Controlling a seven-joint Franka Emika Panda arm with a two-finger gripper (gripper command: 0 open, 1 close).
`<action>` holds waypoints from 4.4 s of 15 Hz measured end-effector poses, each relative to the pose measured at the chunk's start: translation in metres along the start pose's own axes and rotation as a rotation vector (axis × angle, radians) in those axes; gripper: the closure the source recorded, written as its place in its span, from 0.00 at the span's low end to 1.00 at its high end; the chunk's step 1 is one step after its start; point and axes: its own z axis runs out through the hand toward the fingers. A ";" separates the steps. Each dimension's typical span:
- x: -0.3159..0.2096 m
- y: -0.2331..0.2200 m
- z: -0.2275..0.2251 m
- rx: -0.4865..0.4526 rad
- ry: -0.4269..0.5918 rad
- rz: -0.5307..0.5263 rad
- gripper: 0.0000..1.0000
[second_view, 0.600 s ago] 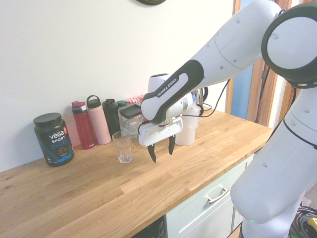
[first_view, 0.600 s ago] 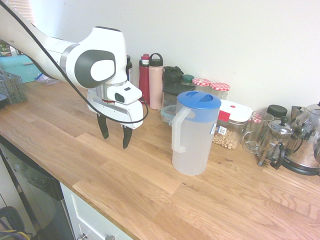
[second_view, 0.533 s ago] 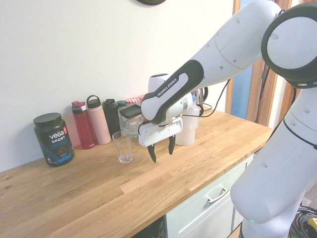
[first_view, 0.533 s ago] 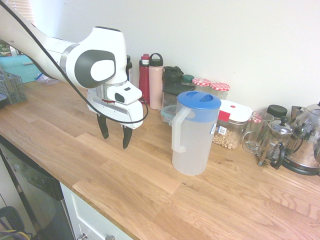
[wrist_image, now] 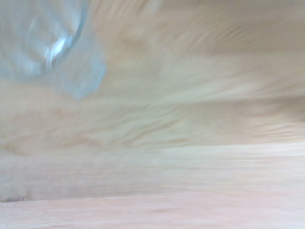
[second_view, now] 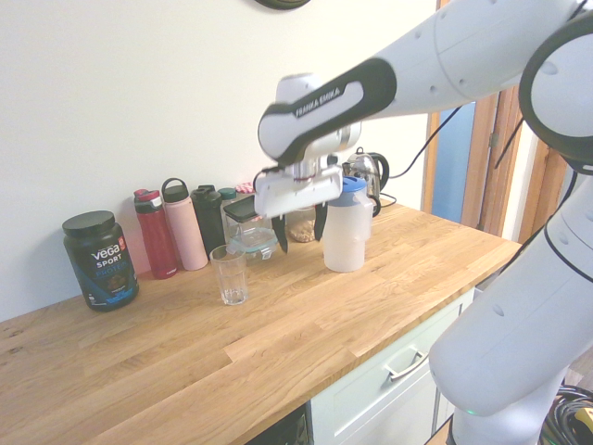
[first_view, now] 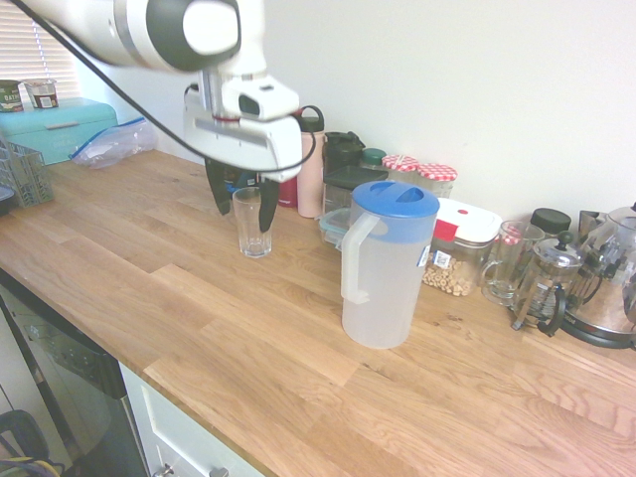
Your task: Pour me some water
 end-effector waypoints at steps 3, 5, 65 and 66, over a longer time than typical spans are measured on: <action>0.031 0.034 -0.067 0.008 0.050 0.049 0.00; 0.054 0.059 -0.080 -0.005 0.055 0.041 0.00; 0.045 -0.011 -0.062 -0.130 0.026 -0.899 1.00; 0.040 -0.021 -0.060 -0.175 0.026 -0.946 1.00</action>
